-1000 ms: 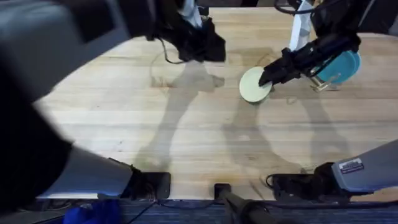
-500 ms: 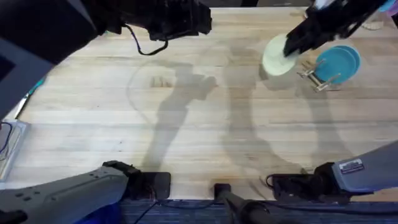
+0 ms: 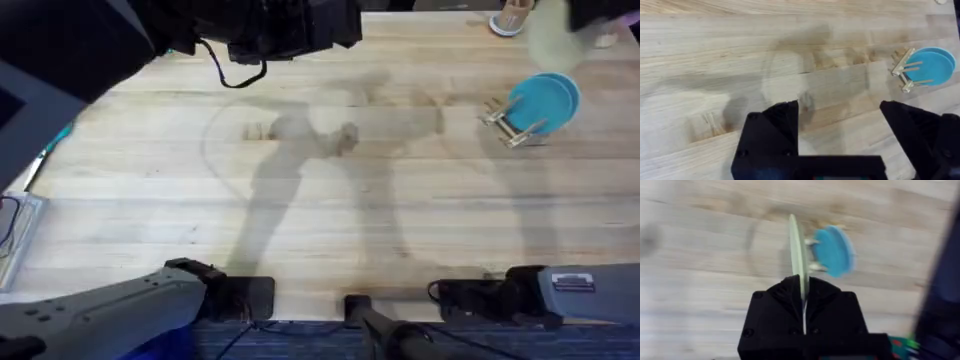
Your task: Pick up the plates from the table one by one and place each into a slot on the dish rack.
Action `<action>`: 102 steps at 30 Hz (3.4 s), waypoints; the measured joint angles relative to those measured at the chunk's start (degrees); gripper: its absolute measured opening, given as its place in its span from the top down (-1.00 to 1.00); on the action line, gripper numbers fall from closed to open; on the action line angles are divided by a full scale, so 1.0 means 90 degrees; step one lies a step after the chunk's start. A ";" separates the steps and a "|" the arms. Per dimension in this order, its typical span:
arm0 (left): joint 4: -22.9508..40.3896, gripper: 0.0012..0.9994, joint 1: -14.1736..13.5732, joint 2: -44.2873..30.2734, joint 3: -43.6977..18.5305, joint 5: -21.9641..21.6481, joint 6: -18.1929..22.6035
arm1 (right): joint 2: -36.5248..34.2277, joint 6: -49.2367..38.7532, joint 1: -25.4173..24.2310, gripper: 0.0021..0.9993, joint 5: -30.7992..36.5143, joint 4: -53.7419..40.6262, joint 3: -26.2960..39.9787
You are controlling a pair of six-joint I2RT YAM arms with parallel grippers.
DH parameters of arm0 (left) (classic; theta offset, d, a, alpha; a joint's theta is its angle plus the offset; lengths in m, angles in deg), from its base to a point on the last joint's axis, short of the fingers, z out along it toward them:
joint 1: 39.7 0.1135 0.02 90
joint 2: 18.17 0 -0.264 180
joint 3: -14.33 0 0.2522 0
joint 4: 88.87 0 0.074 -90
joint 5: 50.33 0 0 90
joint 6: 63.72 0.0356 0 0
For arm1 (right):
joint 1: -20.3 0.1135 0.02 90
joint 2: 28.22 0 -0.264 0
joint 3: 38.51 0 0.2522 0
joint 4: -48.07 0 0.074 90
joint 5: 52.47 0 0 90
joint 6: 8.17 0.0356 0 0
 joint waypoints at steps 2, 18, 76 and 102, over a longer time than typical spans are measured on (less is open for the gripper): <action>0.0000 -0.99 0.0000 0.0000 0.0000 -0.0004 0.0002 | 0.0114 -0.0200 0.0000 0.94 0.0525 -0.0016 0.0000; 0.0000 -0.99 0.0000 0.0000 0.0000 -0.0005 0.0001 | 0.0214 -0.1430 -0.0002 0.94 0.2096 -0.0255 0.0005; 0.0015 -0.99 0.0000 0.0000 0.0000 -0.0005 0.0002 | -0.1209 -0.3072 -0.1515 0.94 -0.0221 -0.0418 0.0007; 0.0015 -0.99 0.0000 0.0000 0.0000 -0.0005 0.0000 | -0.2098 -0.3218 -0.1559 0.94 -0.0609 -0.0240 0.0005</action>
